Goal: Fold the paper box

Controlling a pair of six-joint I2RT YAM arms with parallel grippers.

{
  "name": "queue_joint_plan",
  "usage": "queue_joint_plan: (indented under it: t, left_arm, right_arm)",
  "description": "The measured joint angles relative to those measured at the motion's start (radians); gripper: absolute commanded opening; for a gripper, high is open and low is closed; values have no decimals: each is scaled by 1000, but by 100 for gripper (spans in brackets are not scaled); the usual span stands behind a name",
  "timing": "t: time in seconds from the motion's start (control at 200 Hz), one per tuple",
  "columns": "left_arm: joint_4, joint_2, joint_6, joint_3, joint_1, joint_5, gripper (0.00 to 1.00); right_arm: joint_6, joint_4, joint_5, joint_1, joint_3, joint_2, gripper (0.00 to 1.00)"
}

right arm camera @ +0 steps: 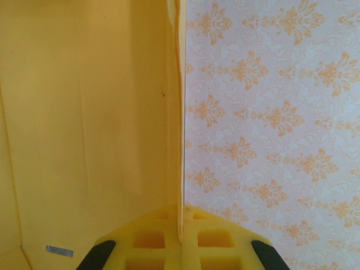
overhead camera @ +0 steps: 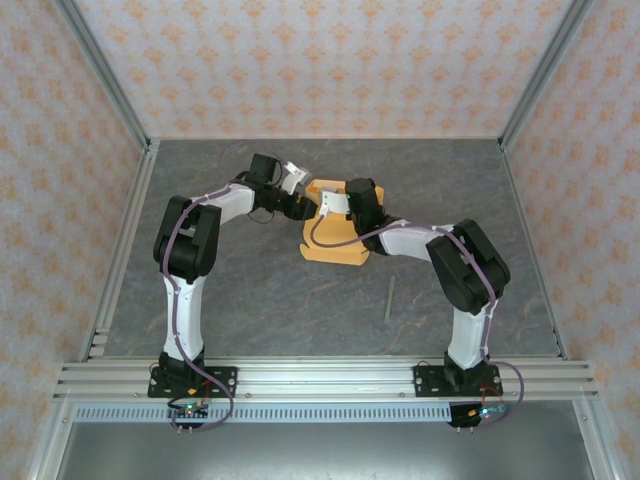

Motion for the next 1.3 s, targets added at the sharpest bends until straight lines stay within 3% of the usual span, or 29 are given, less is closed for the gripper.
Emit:
queue_joint_plan:
  t: [0.395, 1.106, 1.301]
  left_arm:
    - [66, 0, -35, -13, -18, -62, 52]
    - [-1, -23, 29, -40, 23, -6, 79]
    - [-17, -58, 32, -63, 49, 38, 81]
  right_arm:
    - [-11, 73, 12, 11, -31, 13, 0]
    - [-11, 66, 17, 13, -28, 13, 0]
    - [-11, 63, 17, 14, -26, 13, 0]
